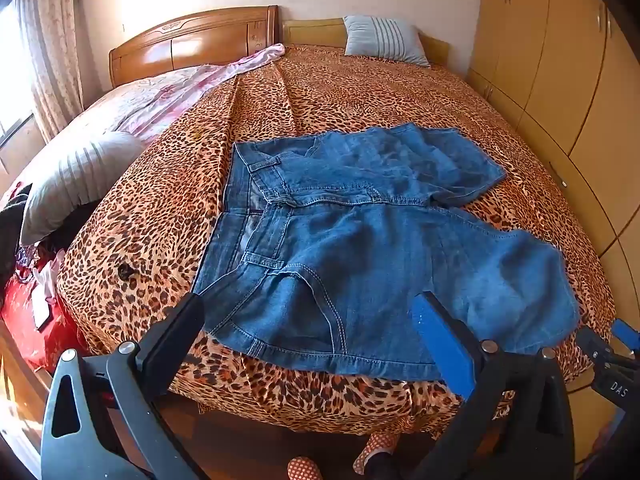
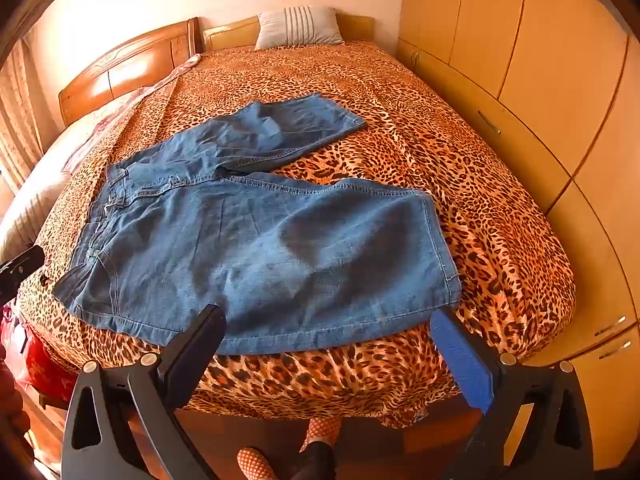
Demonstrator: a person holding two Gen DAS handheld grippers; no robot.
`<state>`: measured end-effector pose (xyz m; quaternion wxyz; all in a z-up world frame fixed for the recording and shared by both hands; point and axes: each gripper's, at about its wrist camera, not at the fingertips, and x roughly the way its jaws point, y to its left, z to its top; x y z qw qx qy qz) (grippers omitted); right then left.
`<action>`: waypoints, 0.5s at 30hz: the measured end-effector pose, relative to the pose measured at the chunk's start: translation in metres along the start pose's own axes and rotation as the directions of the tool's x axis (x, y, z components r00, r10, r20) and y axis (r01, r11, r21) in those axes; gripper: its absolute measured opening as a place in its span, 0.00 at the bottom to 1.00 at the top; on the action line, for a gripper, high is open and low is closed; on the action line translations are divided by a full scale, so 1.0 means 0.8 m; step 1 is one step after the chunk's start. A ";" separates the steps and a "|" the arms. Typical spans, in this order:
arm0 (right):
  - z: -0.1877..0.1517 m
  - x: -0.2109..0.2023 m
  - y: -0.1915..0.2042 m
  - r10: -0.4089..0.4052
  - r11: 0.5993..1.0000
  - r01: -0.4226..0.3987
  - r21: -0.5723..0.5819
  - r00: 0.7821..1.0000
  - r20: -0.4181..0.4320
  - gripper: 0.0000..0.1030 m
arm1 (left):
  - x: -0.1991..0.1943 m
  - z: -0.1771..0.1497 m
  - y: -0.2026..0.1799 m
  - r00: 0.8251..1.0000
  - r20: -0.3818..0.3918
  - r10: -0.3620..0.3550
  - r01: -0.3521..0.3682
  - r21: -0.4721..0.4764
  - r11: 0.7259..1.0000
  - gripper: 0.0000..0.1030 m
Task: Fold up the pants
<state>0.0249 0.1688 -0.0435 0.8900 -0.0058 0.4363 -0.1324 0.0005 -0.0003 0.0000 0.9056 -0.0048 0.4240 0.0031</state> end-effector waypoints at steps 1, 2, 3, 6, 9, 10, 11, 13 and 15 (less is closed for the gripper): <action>0.001 0.001 0.000 0.001 1.000 -0.001 -0.002 1.000 0.001 1.00 | 0.001 0.001 -0.001 1.000 -0.001 0.001 -0.001 0.000 1.000 1.00; 0.003 0.001 0.001 0.003 1.000 -0.003 -0.004 1.000 0.001 1.00 | 0.001 0.001 -0.001 1.000 -0.001 0.001 -0.001 -0.001 1.000 1.00; 0.004 0.002 0.002 0.004 1.000 -0.004 -0.006 1.000 0.001 1.00 | 0.002 0.002 -0.001 1.000 -0.002 0.001 -0.001 -0.002 1.000 1.00; 0.008 0.005 0.003 0.007 1.000 -0.007 -0.012 1.000 0.000 1.00 | 0.001 0.005 0.001 1.000 -0.001 0.003 -0.003 0.000 1.000 1.00; 0.011 0.008 0.002 0.011 1.000 -0.011 -0.013 1.000 -0.002 1.00 | 0.005 0.005 0.000 1.000 0.000 0.005 -0.005 -0.001 1.000 1.00; 0.012 0.009 0.002 0.012 1.000 -0.012 -0.013 1.000 -0.003 1.00 | 0.006 0.005 0.000 1.000 0.001 0.005 -0.005 -0.002 1.000 1.00; 0.013 0.010 0.002 0.013 1.000 -0.013 -0.013 1.000 -0.004 1.00 | 0.007 0.006 0.000 1.000 0.001 0.005 -0.005 -0.002 1.000 1.00; 0.015 0.012 0.002 0.014 1.000 -0.014 -0.015 1.000 -0.004 1.00 | 0.008 0.007 0.000 1.000 -0.001 0.006 -0.006 -0.003 1.000 1.00; 0.018 0.015 0.001 0.015 1.000 -0.015 -0.016 1.000 -0.005 1.00 | 0.010 0.008 0.000 1.000 -0.001 0.007 -0.007 -0.005 1.000 1.00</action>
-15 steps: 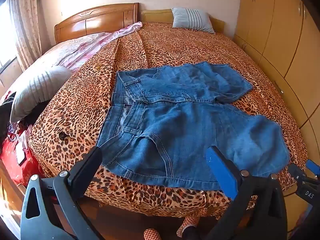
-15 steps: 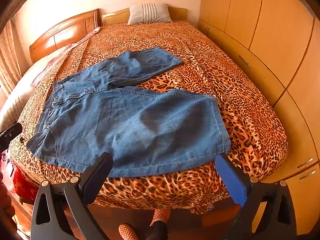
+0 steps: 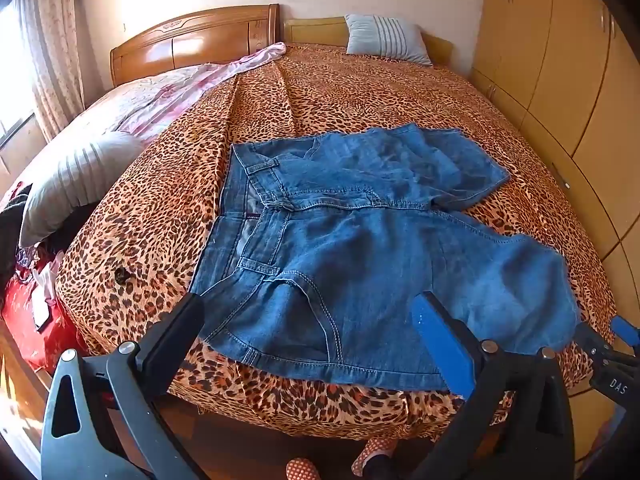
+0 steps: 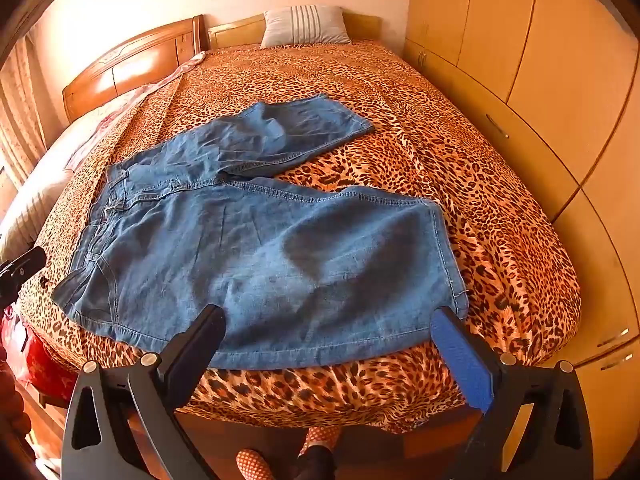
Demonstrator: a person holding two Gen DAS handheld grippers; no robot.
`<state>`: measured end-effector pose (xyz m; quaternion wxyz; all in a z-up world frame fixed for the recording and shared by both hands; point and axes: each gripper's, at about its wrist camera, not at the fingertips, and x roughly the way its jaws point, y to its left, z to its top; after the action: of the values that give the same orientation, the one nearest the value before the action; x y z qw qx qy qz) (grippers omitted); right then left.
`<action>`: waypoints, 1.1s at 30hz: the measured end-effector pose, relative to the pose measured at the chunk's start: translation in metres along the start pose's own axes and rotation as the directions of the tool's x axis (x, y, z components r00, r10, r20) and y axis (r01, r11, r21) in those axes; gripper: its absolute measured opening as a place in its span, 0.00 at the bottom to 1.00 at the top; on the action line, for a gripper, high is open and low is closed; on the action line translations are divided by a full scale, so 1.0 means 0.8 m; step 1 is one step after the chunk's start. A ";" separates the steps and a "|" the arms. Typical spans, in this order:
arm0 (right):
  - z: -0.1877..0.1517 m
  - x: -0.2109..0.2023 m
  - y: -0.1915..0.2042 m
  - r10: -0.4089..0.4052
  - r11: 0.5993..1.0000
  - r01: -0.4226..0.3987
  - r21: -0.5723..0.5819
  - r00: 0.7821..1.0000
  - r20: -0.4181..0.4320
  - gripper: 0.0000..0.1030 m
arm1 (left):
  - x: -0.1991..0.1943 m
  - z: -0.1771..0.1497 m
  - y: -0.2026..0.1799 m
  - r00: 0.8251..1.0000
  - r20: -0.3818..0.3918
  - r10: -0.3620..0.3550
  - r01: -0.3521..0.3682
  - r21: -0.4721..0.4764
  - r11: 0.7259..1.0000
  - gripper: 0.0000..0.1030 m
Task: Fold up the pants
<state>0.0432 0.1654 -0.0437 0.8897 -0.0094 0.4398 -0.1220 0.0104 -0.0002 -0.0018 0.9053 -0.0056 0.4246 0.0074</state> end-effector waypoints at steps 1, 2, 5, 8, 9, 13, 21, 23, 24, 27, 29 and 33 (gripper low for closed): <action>0.001 0.001 0.000 0.001 1.000 -0.001 0.000 1.000 0.001 1.00 | 0.001 0.000 0.000 1.000 0.000 0.000 0.000 0.000 1.000 1.00; 0.002 0.002 0.000 0.003 1.000 -0.003 -0.001 1.000 0.001 1.00 | 0.001 0.001 0.000 1.000 0.000 0.002 -0.002 -0.001 1.000 1.00; 0.006 0.005 0.000 0.005 1.000 -0.005 -0.006 1.000 0.000 1.00 | 0.001 0.003 -0.010 1.000 0.007 0.011 -0.011 0.008 1.000 1.00; 0.008 0.008 0.000 0.010 1.000 -0.010 -0.011 1.000 -0.002 1.00 | 0.003 0.004 -0.013 1.000 0.004 0.012 -0.012 0.005 1.000 1.00; 0.009 0.008 0.000 0.010 1.000 -0.010 -0.012 1.000 -0.002 1.00 | 0.004 0.004 -0.014 1.000 0.003 0.012 -0.012 0.005 1.000 1.00; 0.009 0.011 -0.002 0.015 1.000 -0.015 -0.011 1.000 -0.007 1.00 | 0.009 0.003 -0.016 1.000 -0.010 0.024 -0.024 0.006 1.000 1.00; 0.014 0.048 -0.077 -0.002 0.992 0.012 0.122 0.997 -0.082 1.00 | 0.075 0.004 0.044 0.965 -0.233 0.122 -0.144 -0.079 0.987 1.00; 0.017 0.065 -0.118 -0.031 0.981 0.052 0.186 0.993 -0.116 1.00 | 0.097 0.004 0.075 0.943 -0.319 0.097 -0.152 -0.155 0.976 1.00; 0.018 0.073 -0.140 -0.033 0.973 0.062 0.224 0.991 -0.130 1.00 | 0.107 0.003 0.091 0.933 -0.353 0.070 -0.150 -0.206 0.967 1.00; 0.018 0.100 -0.196 -0.014 0.945 0.071 0.320 0.985 -0.175 1.00 | 0.142 -0.016 0.114 0.889 -0.456 -0.040 -0.143 -0.361 0.922 1.00; 0.019 0.123 -0.221 0.007 0.932 0.068 0.355 0.978 -0.207 1.00 | 0.161 -0.022 0.122 0.868 -0.490 -0.078 -0.159 -0.423 0.892 1.00; 0.018 0.177 -0.233 0.110 0.931 0.005 0.364 0.950 -0.293 0.98 | 0.198 -0.034 0.112 0.819 -0.549 -0.169 -0.174 -0.518 0.837 1.00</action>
<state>0.0982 -0.0489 -0.1222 0.7997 0.1850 0.5433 -0.1763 0.0892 0.0900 -0.1412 0.6943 -0.2650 0.6569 0.1275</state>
